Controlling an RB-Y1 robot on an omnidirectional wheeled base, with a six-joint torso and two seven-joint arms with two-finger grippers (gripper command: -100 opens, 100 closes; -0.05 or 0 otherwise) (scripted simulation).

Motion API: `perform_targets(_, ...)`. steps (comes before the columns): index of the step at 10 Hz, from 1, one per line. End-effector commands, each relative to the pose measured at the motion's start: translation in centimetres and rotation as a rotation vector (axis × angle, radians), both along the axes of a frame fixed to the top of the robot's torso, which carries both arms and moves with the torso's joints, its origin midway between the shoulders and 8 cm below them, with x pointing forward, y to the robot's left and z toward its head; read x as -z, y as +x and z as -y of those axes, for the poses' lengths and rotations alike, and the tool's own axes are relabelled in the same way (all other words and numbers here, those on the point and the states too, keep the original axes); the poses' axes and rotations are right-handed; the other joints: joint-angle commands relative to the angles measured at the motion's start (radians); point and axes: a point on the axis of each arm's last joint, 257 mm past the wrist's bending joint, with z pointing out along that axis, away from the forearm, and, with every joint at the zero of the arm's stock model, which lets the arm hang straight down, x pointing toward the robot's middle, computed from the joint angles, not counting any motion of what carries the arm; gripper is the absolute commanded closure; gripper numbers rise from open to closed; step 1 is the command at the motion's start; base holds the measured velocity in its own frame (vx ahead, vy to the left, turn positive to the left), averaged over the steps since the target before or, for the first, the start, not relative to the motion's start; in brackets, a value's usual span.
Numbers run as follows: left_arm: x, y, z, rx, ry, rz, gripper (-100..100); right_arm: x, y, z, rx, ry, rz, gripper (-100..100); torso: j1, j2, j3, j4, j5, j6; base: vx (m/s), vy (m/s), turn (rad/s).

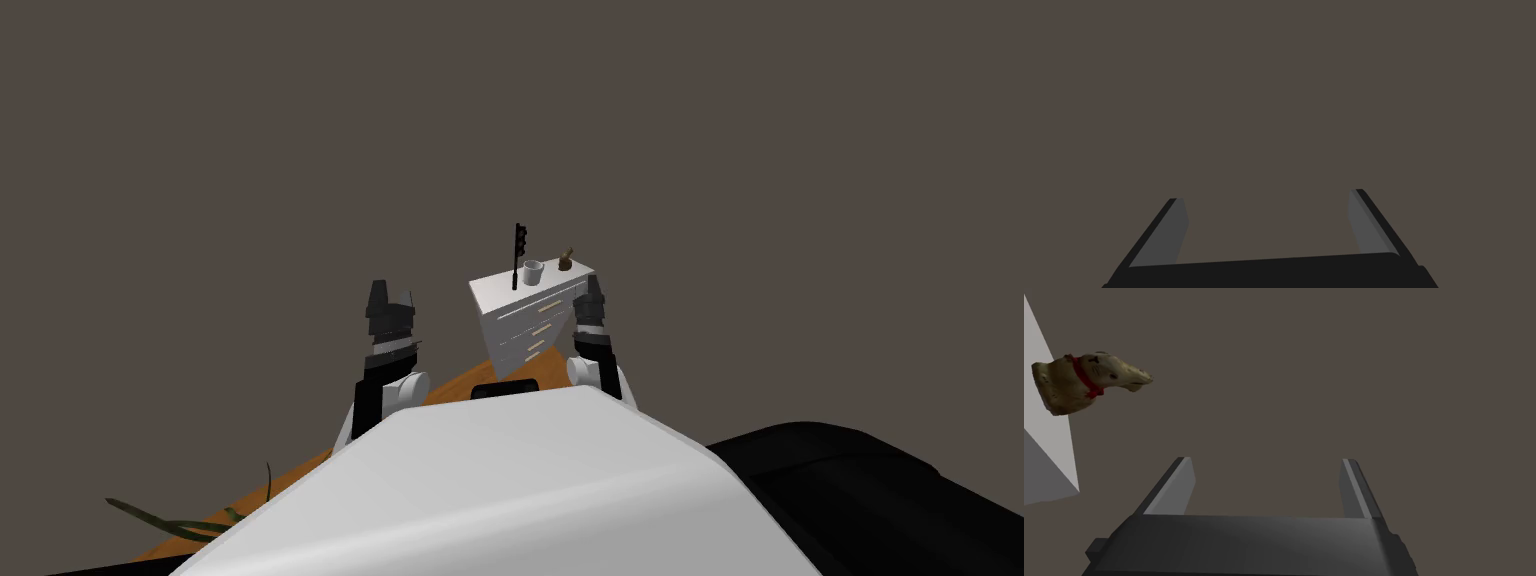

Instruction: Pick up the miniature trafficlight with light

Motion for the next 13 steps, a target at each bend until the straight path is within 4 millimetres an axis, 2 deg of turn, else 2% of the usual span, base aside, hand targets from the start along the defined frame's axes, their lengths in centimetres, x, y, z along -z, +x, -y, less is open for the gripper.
perform_targets(1,0.0,0.0,0.0,0.0,0.0,0.0,0,0.4,0.1,-0.1,-0.013,-0.047,-0.021,-100,0.0,0.0,0.0,0.0,0.0,0.0,-0.011,0.011,0.011)
perform_targets(4,0.0,0.0,0.0,0.0,0.0,0.0,0,1.2,0.2,0.0,-0.024,-0.121,-0.063,-100,0.002,0.002,0.001,0.0,0.0,0.0,-0.03,0.038,0.011)
perform_targets(7,0.0,0.0,0.0,0.0,0.0,0.0,0,3.1,0.4,1.1,-0.015,-0.239,-0.15,-100,0.003,0.003,0.002,0.001,0.001,0.0,-0.043,0.053,0.021)
perform_targets(13,0.0,0.0,0.0,0.0,0.0,0.0,0,7.4,0.0,5.9,0.063,-0.499,-0.367,-100,0.006,0.007,0.004,0.002,0.001,0.0,-0.09,0.094,0.027)
